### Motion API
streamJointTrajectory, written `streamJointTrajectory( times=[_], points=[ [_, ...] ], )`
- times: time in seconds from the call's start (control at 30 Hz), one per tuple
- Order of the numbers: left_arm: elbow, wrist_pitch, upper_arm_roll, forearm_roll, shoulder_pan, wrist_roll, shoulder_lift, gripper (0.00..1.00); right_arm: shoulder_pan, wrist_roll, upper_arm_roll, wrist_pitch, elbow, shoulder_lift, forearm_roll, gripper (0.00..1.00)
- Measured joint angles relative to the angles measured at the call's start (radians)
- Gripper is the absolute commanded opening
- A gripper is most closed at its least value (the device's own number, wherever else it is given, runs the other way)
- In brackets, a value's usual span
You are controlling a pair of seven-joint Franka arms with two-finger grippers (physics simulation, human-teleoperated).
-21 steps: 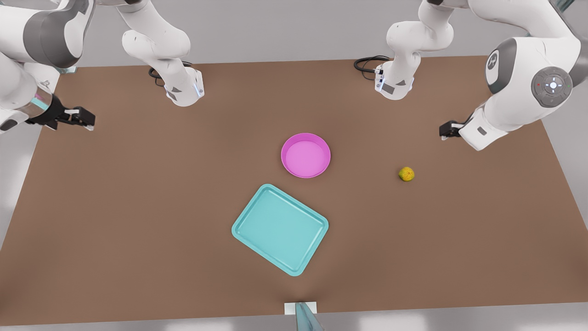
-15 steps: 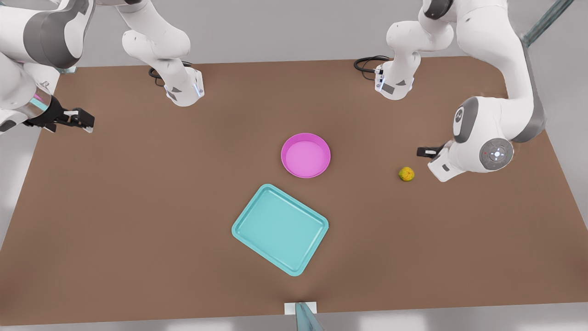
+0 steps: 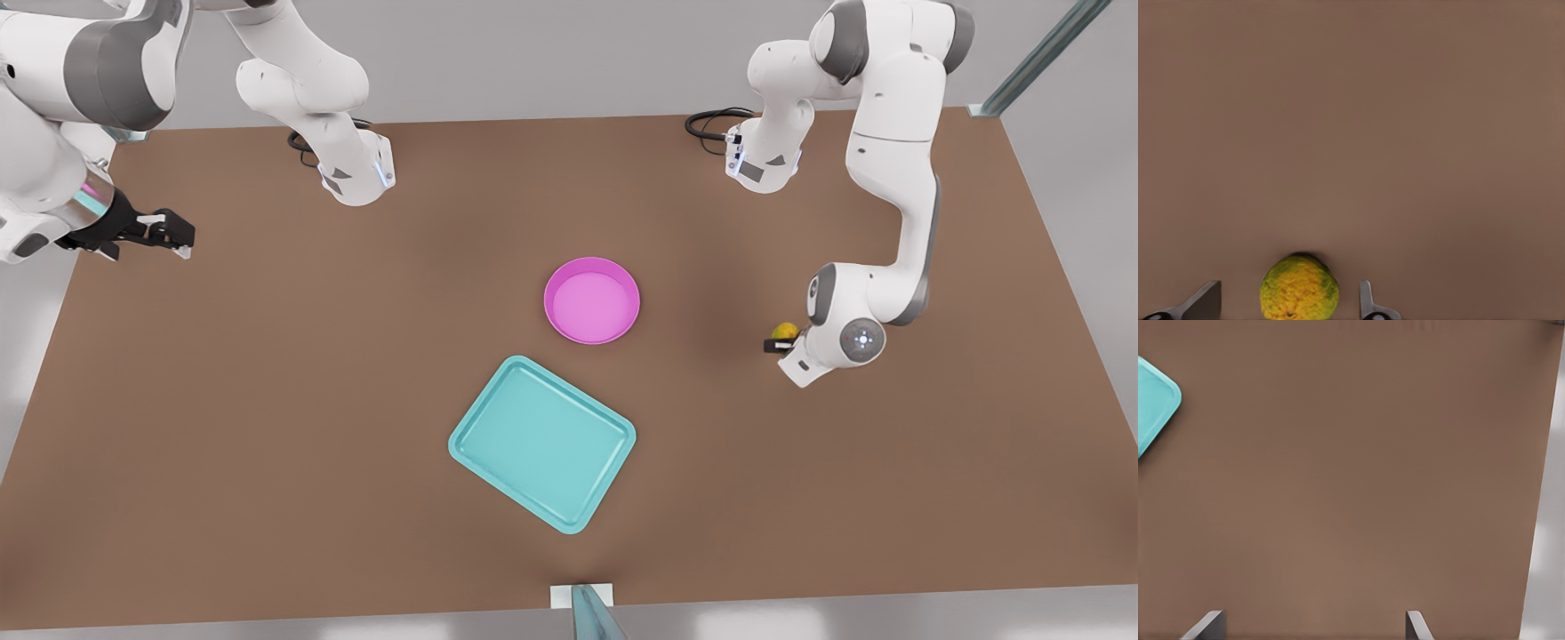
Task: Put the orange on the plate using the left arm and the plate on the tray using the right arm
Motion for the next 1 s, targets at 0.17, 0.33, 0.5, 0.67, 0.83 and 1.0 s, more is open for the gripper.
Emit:
streamJointTrajectory(
  times=[0.17, 0.33, 0.5, 0.67, 0.83, 1.0],
  points=[
    [-0.021, 0.041, 0.0, 0.0, 0.0, -0.007, 0.017, 1.0, -0.001, -0.003, 0.0, 0.001, 0.0, 0.0, 0.0, 1.0],
    [-0.022, 0.059, 0.002, 0.0, 0.001, -0.012, 0.035, 1.0, -0.008, -0.005, 0.0, 0.001, 0.0, 0.0, 0.0, 1.0],
    [-0.067, 0.073, 0.021, -0.001, 0.001, -0.015, 0.002, 1.0, -0.018, -0.006, 0.0, 0.001, 0.0, 0.002, 0.0, 1.0],
    [-0.074, 0.084, 0.027, -0.001, 0.001, -0.018, 0.008, 1.0, -0.023, -0.007, 0.0, 0.001, -0.001, 0.002, 0.0, 1.0],
    [-0.076, 0.082, 0.027, -0.001, 0.001, -0.019, 0.015, 1.0, -0.023, -0.008, 0.0, 0.001, -0.002, 0.002, 0.0, 1.0],
    [-0.077, 0.063, 0.026, -0.001, 0.0, -0.021, 0.031, 1.0, -0.017, -0.009, 0.0, 0.001, -0.005, 0.0, 0.0, 1.0]
  ],
)
